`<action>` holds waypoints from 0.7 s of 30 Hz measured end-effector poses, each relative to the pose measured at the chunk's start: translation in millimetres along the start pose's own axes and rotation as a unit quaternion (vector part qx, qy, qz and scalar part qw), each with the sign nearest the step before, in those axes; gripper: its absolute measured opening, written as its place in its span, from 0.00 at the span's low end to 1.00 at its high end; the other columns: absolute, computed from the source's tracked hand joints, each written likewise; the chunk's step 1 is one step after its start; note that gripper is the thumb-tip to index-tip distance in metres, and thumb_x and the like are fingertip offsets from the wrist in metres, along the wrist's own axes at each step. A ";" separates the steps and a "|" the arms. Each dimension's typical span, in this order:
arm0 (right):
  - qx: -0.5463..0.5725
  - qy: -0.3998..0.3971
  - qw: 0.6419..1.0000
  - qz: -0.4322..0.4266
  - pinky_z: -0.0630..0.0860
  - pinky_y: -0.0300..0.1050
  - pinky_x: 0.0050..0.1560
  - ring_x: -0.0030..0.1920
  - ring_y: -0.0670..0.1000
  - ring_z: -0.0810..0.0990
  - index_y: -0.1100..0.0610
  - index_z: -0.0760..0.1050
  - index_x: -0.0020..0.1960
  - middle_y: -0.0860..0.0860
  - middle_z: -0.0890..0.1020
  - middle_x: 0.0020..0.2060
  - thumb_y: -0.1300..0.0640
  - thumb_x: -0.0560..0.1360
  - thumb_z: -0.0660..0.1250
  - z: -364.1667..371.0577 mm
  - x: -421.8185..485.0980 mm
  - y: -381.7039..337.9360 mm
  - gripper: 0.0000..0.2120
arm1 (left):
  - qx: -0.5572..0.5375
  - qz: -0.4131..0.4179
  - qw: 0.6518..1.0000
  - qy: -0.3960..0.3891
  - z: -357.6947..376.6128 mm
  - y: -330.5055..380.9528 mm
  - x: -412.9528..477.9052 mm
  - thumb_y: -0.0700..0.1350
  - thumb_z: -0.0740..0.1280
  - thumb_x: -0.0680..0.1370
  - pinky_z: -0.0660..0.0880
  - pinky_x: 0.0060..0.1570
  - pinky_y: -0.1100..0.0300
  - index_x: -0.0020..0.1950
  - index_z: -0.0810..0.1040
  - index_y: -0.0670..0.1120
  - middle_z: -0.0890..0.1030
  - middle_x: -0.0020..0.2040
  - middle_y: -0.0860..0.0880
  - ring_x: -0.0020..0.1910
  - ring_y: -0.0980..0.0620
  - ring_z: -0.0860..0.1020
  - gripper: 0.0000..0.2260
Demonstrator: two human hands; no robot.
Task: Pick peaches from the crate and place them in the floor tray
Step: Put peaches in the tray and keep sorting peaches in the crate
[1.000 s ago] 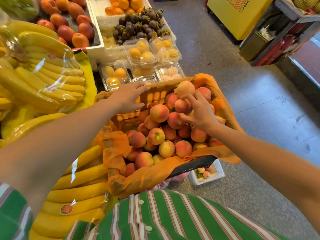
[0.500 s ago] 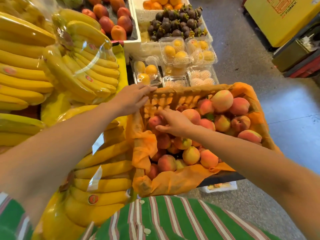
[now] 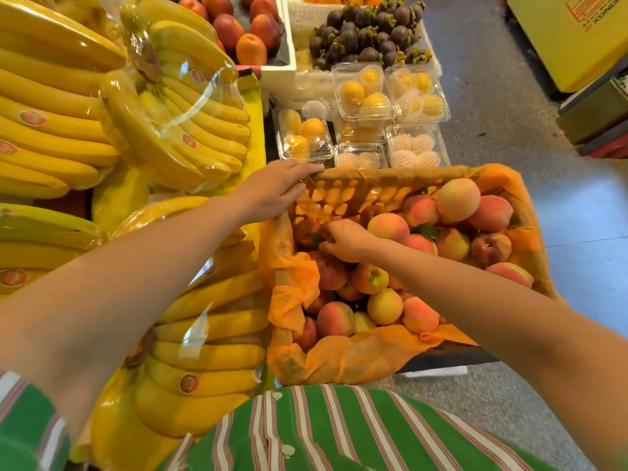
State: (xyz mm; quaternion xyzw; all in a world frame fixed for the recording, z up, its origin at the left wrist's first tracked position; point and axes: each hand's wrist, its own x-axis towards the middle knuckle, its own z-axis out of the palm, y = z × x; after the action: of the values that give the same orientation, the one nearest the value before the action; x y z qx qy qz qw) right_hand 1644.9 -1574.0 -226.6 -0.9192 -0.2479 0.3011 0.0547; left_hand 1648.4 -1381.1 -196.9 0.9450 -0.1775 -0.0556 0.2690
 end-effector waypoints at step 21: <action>-0.021 0.131 0.991 0.014 0.73 0.52 0.52 0.57 0.60 0.74 0.57 0.64 0.67 0.59 0.74 0.58 0.44 0.70 0.72 -32.8 -61.3 48.2 0.32 | 0.012 -0.042 0.999 -0.025 -1.5 5.1 5.0 0.47 0.58 0.82 0.70 0.60 0.50 0.75 0.62 0.55 0.73 0.65 0.45 0.64 0.45 0.70 0.20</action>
State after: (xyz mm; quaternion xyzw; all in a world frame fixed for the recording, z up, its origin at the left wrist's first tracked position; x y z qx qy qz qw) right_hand 1641.7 -1644.4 -179.7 -0.9552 -0.2317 0.1733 0.0631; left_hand 1651.8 -1386.2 -193.0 0.9530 -0.1452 -0.0877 0.2508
